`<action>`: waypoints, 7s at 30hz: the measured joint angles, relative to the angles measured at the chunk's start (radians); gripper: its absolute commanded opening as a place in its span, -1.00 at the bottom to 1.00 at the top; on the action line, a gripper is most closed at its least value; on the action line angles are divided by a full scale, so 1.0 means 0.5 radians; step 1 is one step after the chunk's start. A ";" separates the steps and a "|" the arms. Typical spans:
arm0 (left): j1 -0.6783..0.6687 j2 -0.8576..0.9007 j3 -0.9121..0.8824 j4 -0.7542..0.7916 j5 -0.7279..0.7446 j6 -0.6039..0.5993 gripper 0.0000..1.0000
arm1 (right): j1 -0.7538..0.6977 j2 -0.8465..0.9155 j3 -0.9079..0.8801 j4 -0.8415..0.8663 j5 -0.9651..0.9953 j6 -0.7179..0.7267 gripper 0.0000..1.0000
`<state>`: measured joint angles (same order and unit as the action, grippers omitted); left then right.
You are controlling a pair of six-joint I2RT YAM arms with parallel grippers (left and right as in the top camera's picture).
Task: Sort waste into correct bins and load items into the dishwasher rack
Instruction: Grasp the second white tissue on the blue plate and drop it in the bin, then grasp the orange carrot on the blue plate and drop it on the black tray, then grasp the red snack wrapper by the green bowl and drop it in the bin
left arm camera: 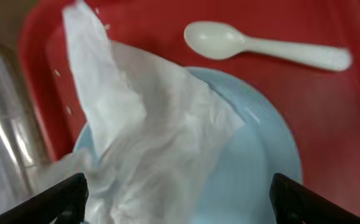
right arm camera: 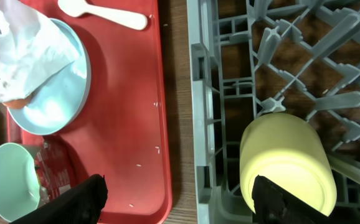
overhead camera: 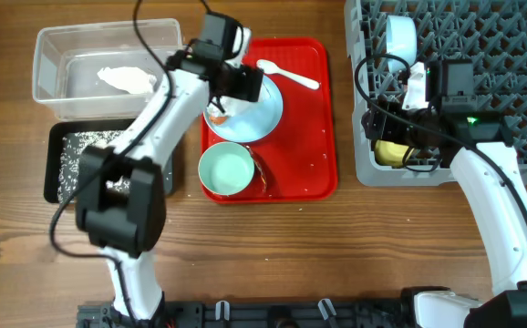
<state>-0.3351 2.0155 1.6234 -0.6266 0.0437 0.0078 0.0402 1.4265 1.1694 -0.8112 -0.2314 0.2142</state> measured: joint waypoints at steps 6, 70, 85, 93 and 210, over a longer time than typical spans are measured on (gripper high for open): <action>0.003 0.226 -0.002 0.082 -0.001 0.036 0.11 | 0.000 0.000 0.000 -0.010 0.001 -0.014 0.57; 0.741 -0.052 0.074 0.041 -0.408 -0.024 1.00 | 0.000 0.000 0.000 -0.030 0.001 -0.022 0.57; 0.039 -0.146 0.142 -0.138 -0.071 0.311 0.91 | 0.000 0.000 0.000 -0.031 0.001 -0.022 0.57; 0.006 0.252 0.143 -0.172 -0.053 0.355 0.78 | 0.000 0.000 0.000 -0.035 0.001 -0.023 0.57; -1.063 -0.352 -0.668 -0.499 -0.631 -2.196 -0.16 | 0.000 0.000 0.000 -0.129 0.069 -0.037 0.69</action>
<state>-0.8665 1.8393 1.2892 -0.8761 -0.2718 -1.0901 0.0402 1.4265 1.1694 -0.8757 -0.1970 0.1959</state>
